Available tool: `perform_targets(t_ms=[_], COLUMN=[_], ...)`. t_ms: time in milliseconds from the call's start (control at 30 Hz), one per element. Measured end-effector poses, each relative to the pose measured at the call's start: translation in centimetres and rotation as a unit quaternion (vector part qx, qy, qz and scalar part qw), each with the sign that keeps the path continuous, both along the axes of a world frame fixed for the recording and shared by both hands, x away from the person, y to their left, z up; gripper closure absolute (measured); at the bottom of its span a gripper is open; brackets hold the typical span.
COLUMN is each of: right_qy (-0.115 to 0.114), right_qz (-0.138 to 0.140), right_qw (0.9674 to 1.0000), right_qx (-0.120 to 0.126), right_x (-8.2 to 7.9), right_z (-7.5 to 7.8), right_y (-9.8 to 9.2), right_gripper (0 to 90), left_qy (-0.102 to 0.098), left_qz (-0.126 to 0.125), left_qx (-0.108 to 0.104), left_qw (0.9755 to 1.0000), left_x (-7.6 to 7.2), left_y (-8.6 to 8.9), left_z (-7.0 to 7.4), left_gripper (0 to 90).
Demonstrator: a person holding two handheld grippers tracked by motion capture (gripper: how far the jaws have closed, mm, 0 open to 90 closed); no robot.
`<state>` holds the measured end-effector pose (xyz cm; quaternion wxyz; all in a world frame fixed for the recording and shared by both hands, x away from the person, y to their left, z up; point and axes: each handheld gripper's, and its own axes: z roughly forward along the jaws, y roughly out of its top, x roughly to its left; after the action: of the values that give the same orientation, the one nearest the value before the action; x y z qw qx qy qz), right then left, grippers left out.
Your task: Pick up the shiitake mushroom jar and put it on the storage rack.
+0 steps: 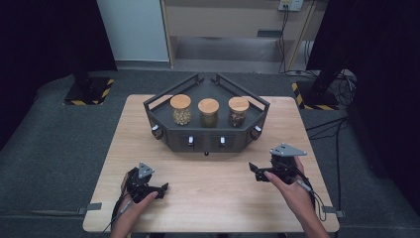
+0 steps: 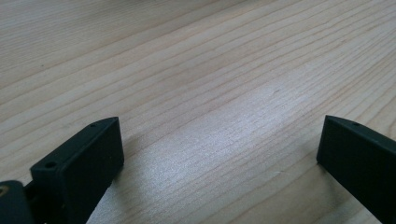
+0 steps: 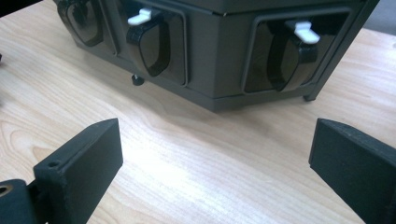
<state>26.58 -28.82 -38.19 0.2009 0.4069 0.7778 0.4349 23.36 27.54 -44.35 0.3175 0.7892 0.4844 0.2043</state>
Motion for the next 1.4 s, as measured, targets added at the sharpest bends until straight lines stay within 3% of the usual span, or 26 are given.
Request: perform_targets(t_ms=[333,733,1033,1133,1400], right_qy=[0.012,0.055,0.077,0.07,0.07], right_qz=[0.009,0.014,0.022,0.024,0.023], right_qw=[0.9999,0.9983,0.9955,0.9954,0.9954], right_qx=[0.004,-0.011,-0.051,-0.061,-0.062], right_x=[-0.8,-0.6,-0.4,-0.6,-0.6], right_z=[-1.4,-5.0,-7.1,-7.4,-7.4], right_y=[-0.1,0.6,1.8,2.1,2.2], right_gripper=[2.9,3.0,3.2,1.8,1.4], left_qy=[0.0,0.0,0.0,0.0,0.0], left_qz=[0.0,0.0,0.0,0.0,0.001], left_qx=[0.0,0.0,0.0,0.0,0.0], left_qw=[1.0,1.0,1.0,1.0,1.0], left_x=[0.0,0.0,0.0,0.0,0.0], left_y=[0.0,0.0,0.0,0.0,0.0], left_z=[0.0,0.0,0.0,0.0,0.0], left_gripper=[0.0,0.0,0.0,0.0,0.0])
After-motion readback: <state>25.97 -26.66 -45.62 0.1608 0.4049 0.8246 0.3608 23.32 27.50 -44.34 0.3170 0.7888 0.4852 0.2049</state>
